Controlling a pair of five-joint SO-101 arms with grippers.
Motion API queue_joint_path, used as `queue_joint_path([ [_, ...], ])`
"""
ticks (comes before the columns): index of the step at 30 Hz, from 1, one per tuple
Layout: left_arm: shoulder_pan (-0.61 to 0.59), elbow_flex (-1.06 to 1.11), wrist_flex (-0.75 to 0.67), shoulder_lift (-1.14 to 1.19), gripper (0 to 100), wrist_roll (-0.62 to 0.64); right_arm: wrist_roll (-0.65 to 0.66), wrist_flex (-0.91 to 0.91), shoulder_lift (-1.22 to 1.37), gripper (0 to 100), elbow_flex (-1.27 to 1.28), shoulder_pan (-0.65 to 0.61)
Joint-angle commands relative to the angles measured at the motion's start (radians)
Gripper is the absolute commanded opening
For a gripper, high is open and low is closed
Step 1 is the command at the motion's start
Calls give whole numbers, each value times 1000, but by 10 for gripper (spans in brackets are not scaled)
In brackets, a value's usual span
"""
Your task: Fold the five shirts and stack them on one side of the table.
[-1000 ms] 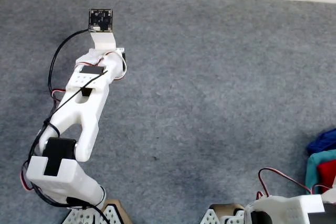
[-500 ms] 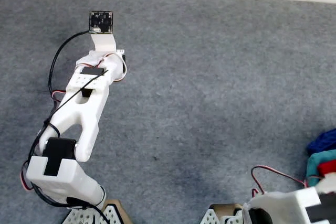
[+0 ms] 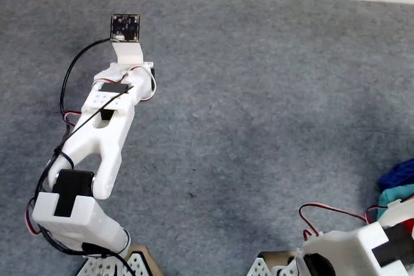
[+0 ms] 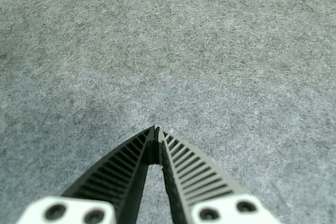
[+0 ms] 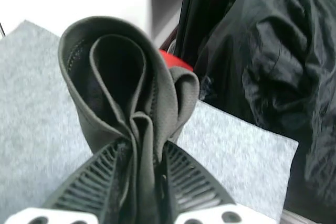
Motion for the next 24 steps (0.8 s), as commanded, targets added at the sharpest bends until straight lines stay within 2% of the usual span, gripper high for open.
queue_joint_path([
  [1,18,-8,-20,-5,14,-8,40,54,-54,7,30,21],
  [7,18,-5,-20,-5,14,-8,31,-31,-54,7,117,51],
  [9,18,-5,-20,-5,14,-8,-15,-79,-54,7,117,44],
  [18,18,-4,-20,-5,14,-8,-120,-200,-59,7,117,-70],
  [24,18,-7,-20,-5,14,-8,-187,-226,-56,7,117,-90],
])
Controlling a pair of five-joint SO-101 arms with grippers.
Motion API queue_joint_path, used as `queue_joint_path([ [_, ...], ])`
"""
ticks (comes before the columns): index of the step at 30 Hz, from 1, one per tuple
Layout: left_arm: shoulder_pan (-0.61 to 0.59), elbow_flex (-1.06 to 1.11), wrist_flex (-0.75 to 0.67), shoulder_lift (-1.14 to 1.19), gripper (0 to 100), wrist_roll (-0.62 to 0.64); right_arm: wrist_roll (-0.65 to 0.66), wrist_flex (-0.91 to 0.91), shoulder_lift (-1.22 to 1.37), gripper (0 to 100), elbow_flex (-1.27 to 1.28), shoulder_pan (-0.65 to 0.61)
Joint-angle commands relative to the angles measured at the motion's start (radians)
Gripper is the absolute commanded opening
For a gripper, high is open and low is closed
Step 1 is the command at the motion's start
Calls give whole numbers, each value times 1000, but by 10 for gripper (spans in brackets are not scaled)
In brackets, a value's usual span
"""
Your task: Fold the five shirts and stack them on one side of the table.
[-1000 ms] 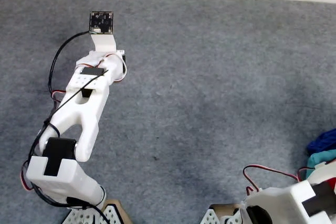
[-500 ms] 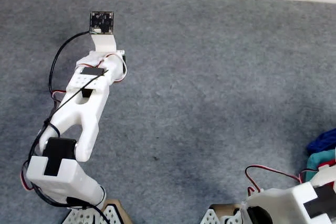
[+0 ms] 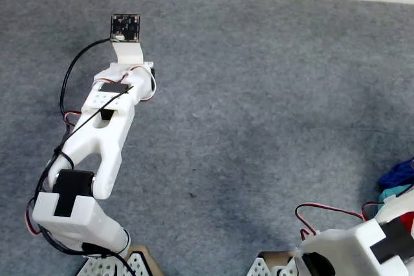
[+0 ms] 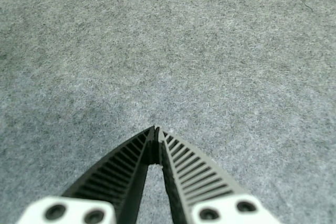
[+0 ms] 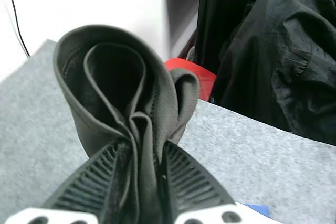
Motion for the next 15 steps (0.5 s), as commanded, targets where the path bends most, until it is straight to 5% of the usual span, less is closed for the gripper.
queue_joint_path([
  [1,18,-7,-20,-5,14,-8,-25,-24,-56,7,-5,-22],
  [15,18,-8,-20,-5,14,-8,288,239,-62,7,185,131],
])
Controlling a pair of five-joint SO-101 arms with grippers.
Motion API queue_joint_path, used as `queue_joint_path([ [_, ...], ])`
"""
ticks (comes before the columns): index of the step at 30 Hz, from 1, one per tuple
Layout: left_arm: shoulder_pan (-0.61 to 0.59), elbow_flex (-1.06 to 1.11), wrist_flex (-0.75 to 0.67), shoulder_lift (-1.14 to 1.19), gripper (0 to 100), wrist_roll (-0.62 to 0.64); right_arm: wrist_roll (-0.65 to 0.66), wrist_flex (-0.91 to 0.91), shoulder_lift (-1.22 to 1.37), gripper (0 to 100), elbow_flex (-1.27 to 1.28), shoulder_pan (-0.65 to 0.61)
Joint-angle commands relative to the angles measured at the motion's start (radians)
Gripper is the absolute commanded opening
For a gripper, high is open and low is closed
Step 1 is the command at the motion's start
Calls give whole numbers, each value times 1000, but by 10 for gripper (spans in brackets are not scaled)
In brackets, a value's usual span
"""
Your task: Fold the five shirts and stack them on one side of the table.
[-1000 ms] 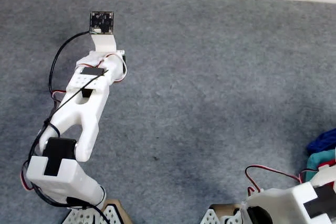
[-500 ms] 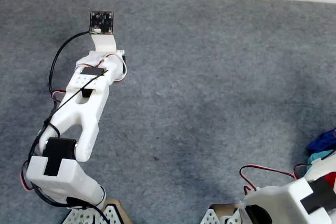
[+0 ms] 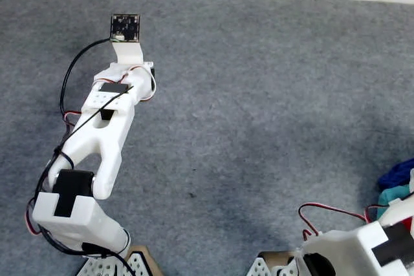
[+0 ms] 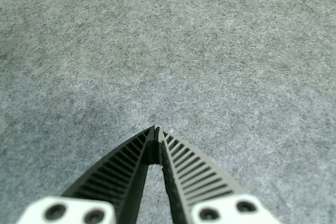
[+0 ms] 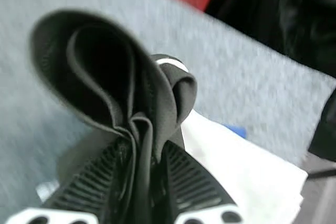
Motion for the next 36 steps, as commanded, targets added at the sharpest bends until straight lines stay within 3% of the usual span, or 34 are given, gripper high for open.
queue_joint_path([
  [1,18,-8,-20,-5,14,-8,100,16,-58,7,16,77],
  [13,18,-7,-20,-5,14,-8,565,200,-58,7,27,321],
  [18,18,-5,-20,-5,14,-8,611,168,-53,7,27,386],
  [23,18,-4,-20,-5,14,-8,763,182,-56,32,68,386],
  [29,18,-4,-20,-5,14,-8,709,142,-61,324,82,340],
  [34,18,-4,-20,-5,14,-8,695,124,-93,356,-5,275],
  [36,18,-4,-20,-5,14,-8,632,125,-125,356,-81,262],
])
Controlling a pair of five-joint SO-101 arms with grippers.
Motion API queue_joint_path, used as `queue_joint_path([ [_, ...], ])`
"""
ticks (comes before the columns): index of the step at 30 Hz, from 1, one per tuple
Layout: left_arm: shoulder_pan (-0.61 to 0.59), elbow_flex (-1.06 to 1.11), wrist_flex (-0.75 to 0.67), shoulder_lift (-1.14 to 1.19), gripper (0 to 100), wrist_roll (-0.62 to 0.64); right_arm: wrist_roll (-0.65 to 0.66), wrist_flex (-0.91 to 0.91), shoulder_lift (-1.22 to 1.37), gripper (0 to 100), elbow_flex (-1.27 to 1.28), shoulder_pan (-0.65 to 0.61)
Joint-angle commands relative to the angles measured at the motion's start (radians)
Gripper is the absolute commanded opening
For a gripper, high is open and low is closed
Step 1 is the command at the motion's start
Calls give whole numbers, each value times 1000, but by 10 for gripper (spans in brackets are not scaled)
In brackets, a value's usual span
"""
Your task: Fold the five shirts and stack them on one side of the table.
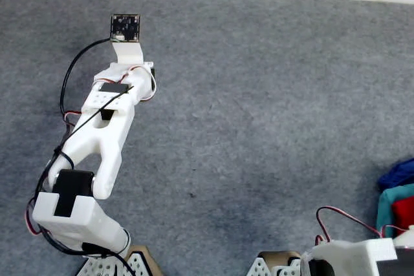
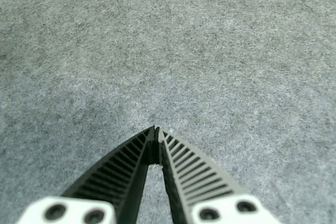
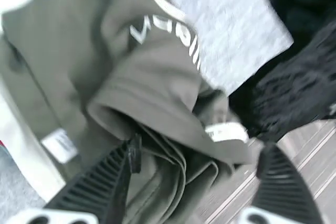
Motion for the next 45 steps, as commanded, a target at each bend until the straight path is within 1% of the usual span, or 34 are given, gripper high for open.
queue_joint_path([
  [1,18,-4,-20,-5,14,-8,-106,-16,-113,356,-153,-41],
  [5,18,-4,-20,-5,14,-8,-258,-15,-173,351,-239,-105],
  [7,18,-4,-20,-5,14,-8,-325,-15,-186,303,-236,-142],
  [9,18,-4,-20,-7,14,-8,-370,-13,-185,204,-220,-177],
  [12,18,-4,-20,-7,14,-8,-385,-21,-154,7,-133,-231],
  [13,18,-4,-20,-7,14,-8,-385,-21,-142,4,-104,-246],
  [14,18,-4,-20,-7,14,-8,-387,-22,-125,29,-70,-259],
  [17,18,-5,-20,-7,14,-8,-387,-44,-67,4,7,-278],
  [21,18,-5,-20,-7,14,-8,-387,-114,4,8,74,-268],
  [30,18,-8,-20,-5,14,-8,-373,-200,62,7,113,-73],
  [38,18,-7,-20,-5,14,-8,-86,-200,71,7,162,88],
  [40,18,-5,-20,-5,14,-8,-31,-214,73,7,166,97],
  [42,18,-5,-20,-5,14,-8,5,-232,74,7,168,101],
  [45,19,-4,-20,-5,14,-8,2,-277,73,7,170,96],
])
